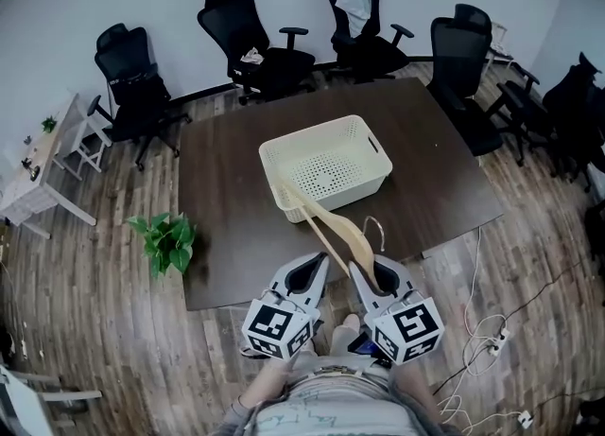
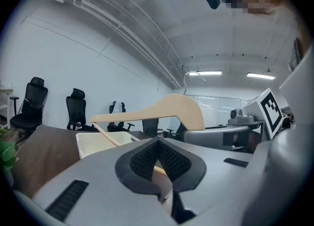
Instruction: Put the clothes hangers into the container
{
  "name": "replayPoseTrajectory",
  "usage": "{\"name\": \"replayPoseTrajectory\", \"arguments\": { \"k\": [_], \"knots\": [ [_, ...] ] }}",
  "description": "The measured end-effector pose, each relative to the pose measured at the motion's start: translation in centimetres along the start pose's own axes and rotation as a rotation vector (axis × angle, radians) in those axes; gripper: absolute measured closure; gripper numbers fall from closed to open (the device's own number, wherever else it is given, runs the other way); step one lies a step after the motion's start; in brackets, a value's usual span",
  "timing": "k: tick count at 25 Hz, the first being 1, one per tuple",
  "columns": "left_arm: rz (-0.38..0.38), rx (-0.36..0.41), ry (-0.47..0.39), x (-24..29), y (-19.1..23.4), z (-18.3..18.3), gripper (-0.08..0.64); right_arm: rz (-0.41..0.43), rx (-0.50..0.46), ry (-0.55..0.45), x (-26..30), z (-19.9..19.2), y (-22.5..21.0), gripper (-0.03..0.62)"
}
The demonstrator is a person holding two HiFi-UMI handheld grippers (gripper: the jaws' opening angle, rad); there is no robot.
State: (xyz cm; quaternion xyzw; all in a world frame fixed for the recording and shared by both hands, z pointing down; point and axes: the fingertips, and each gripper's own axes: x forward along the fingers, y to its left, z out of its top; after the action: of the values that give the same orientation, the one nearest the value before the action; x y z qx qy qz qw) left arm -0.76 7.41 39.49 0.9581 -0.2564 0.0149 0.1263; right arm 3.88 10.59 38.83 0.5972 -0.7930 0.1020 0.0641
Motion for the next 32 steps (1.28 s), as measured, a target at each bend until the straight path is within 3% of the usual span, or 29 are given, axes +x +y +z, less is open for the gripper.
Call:
{"name": "replayPoseTrajectory", "arguments": {
  "k": [11,22,32],
  "knots": [
    [0.069,0.013,-0.020,5.3,-1.7,1.1,0.549,0.058,-0.039,-0.016,0.2,2.0,-5.9,0.534],
    [0.173,-0.019,-0.010,6.6,-1.6,-0.9,0.549,0.100,-0.033,0.017,0.3,0.4,-9.2,0.534],
    [0.133,-0.026,0.007,9.0,0.6,-0.4,0.549,0.068,-0.001,0.036,2.4,0.2,-10.3,0.534]
  ]
}}
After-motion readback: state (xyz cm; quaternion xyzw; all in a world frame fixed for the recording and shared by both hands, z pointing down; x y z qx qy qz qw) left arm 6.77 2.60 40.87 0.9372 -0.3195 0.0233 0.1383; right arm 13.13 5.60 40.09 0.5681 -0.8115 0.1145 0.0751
